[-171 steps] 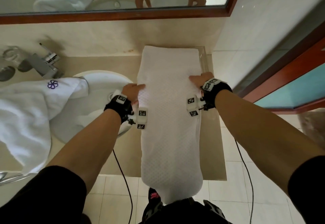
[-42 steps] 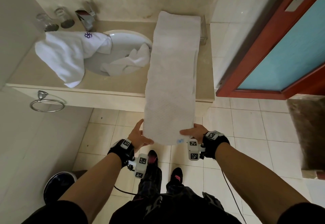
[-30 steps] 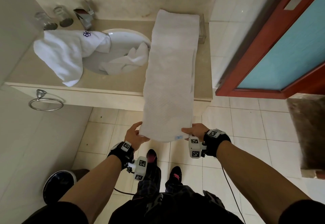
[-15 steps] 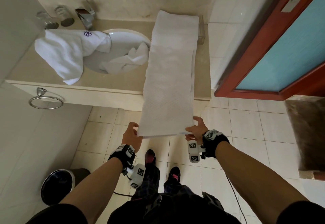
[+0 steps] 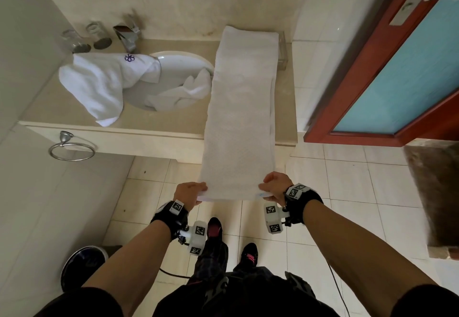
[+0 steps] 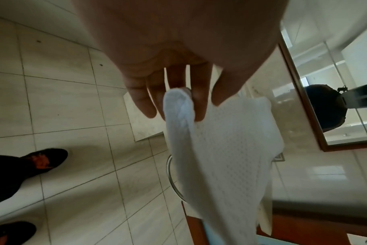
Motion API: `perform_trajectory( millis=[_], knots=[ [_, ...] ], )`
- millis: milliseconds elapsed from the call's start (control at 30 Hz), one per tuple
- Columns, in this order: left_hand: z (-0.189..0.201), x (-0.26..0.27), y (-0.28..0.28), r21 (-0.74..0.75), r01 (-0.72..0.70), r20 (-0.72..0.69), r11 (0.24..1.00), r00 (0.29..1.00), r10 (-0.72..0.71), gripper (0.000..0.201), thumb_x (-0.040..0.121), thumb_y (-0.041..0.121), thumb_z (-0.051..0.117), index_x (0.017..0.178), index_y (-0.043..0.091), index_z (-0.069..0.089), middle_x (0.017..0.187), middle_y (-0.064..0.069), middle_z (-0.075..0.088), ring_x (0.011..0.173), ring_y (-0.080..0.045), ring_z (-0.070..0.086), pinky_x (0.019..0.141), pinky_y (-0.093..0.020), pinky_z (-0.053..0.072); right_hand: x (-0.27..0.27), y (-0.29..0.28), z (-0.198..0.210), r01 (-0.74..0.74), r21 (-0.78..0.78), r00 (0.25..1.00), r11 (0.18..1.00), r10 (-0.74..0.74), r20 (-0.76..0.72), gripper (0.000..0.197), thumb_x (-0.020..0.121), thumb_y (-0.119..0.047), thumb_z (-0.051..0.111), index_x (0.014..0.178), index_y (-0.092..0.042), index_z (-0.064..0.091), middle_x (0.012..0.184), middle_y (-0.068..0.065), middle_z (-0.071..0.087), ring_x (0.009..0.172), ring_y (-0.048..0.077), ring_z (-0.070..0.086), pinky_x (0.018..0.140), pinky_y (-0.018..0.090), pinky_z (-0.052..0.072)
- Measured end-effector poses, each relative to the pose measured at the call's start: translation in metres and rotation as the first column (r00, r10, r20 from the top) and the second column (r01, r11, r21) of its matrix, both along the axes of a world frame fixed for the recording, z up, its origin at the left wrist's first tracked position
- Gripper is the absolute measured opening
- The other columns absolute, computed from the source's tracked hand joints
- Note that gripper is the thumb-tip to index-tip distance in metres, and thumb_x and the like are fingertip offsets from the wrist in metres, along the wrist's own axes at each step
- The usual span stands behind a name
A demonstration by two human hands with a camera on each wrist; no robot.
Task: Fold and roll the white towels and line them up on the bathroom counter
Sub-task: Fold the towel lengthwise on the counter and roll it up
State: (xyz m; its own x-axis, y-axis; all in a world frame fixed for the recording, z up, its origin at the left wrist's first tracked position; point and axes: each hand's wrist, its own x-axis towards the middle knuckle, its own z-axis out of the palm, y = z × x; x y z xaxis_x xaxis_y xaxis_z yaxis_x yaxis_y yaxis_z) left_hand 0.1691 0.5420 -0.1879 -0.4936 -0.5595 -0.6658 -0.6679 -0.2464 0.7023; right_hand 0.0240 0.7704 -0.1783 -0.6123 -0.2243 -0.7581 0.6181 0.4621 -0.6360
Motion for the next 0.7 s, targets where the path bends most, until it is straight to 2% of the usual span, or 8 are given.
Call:
perform_trajectory(
  millis=[133, 167, 267, 400, 467, 533, 633, 700],
  knots=[
    [0.013, -0.005, 0.004, 0.085, -0.033, -0.019, 0.996, 0.999, 0.034, 0.013, 0.079, -0.010, 0.069, 0.085, 0.001, 0.066, 0.102, -0.015, 0.063, 0.100, -0.033, 0.060, 0.075, -0.037, 0.058, -0.005, -0.001, 0.004, -0.098, 0.066, 0.995, 0.993, 0.099, -0.018, 0.011, 0.087, 0.002, 0.066, 0.083, -0.008, 0.064, 0.093, 0.013, 0.060, 0.074, 0.021, 0.058, 0.051, 0.026, 0.053],
    [0.015, -0.008, 0.005, 0.131, -0.044, -0.023, 0.990, 0.999, 0.047, 0.015, 0.080, -0.013, 0.066, 0.086, 0.000, 0.064, 0.104, -0.015, 0.062, 0.097, -0.032, 0.061, 0.073, -0.036, 0.058, -0.007, -0.002, 0.006, -0.143, 0.090, 0.989, 0.986, 0.146, -0.028, 0.006, 0.086, 0.001, 0.067, 0.089, -0.004, 0.069, 0.091, 0.010, 0.062, 0.075, 0.019, 0.059, 0.057, 0.027, 0.057],
    [0.022, -0.017, 0.008, 0.163, -0.008, 0.017, 0.987, 1.000, 0.005, 0.013, 0.085, -0.012, 0.061, 0.088, 0.000, 0.062, 0.104, -0.018, 0.060, 0.084, -0.029, 0.063, 0.067, -0.032, 0.060, -0.015, -0.005, 0.011, -0.317, 0.251, 0.937, 0.915, 0.343, -0.064, 0.027, 0.079, -0.005, 0.073, 0.104, 0.005, 0.071, 0.094, 0.012, 0.072, 0.074, 0.018, 0.062, 0.080, 0.032, 0.058],
    [0.018, -0.023, 0.005, -0.020, 0.153, 0.061, 0.988, 0.987, -0.151, 0.017, 0.079, -0.003, 0.072, 0.094, -0.009, 0.067, 0.095, -0.017, 0.065, 0.077, -0.026, 0.064, 0.063, -0.031, 0.061, -0.019, -0.003, 0.019, -0.392, 0.258, 0.913, 0.883, 0.409, -0.014, 0.027, 0.083, -0.003, 0.068, 0.109, -0.006, 0.068, 0.082, 0.004, 0.065, 0.062, 0.012, 0.059, 0.053, 0.022, 0.049],
    [0.017, -0.022, 0.006, -0.234, 0.411, 0.168, 0.881, 0.910, -0.379, 0.033, 0.067, 0.015, 0.087, 0.089, -0.002, 0.069, 0.089, -0.006, 0.066, 0.076, -0.022, 0.062, 0.072, -0.034, 0.059, -0.020, -0.001, 0.018, -0.385, 0.222, 0.920, 0.896, 0.391, 0.019, 0.021, 0.087, -0.003, 0.063, 0.107, -0.012, 0.063, 0.083, 0.003, 0.062, 0.065, 0.013, 0.060, 0.048, 0.022, 0.048],
    [0.015, -0.017, 0.010, -0.341, 0.559, 0.268, 0.755, 0.828, -0.492, 0.046, 0.058, 0.026, 0.093, 0.091, 0.007, 0.067, 0.103, 0.005, 0.055, 0.091, -0.017, 0.056, 0.080, -0.029, 0.050, -0.019, 0.000, 0.018, -0.352, 0.199, 0.936, 0.915, 0.346, 0.065, 0.012, 0.093, -0.006, 0.058, 0.104, -0.009, 0.060, 0.079, 0.005, 0.062, 0.063, 0.014, 0.060, 0.046, 0.022, 0.046],
    [0.005, -0.011, 0.014, -0.398, 0.668, 0.357, 0.628, 0.744, -0.564, 0.051, 0.057, 0.022, 0.093, 0.097, 0.015, 0.061, 0.131, 0.004, 0.037, 0.111, -0.020, 0.050, 0.095, -0.028, 0.046, -0.018, 0.003, 0.016, -0.349, 0.178, 0.937, 0.920, 0.340, 0.079, 0.009, 0.095, -0.015, 0.059, 0.095, -0.007, 0.062, 0.071, 0.008, 0.062, 0.048, 0.012, 0.053, 0.039, 0.016, 0.037],
    [0.001, -0.011, 0.015, -0.444, 0.720, 0.421, 0.533, 0.693, -0.585, 0.043, 0.065, 0.015, 0.088, 0.095, 0.017, 0.058, 0.141, 0.000, 0.035, 0.108, -0.024, 0.055, 0.095, -0.028, 0.049, -0.019, 0.004, 0.010, -0.318, 0.145, 0.948, 0.937, 0.312, 0.067, 0.011, 0.093, -0.016, 0.063, 0.097, -0.006, 0.064, 0.080, 0.009, 0.065, 0.056, 0.013, 0.057, 0.043, 0.017, 0.042]
  ],
)
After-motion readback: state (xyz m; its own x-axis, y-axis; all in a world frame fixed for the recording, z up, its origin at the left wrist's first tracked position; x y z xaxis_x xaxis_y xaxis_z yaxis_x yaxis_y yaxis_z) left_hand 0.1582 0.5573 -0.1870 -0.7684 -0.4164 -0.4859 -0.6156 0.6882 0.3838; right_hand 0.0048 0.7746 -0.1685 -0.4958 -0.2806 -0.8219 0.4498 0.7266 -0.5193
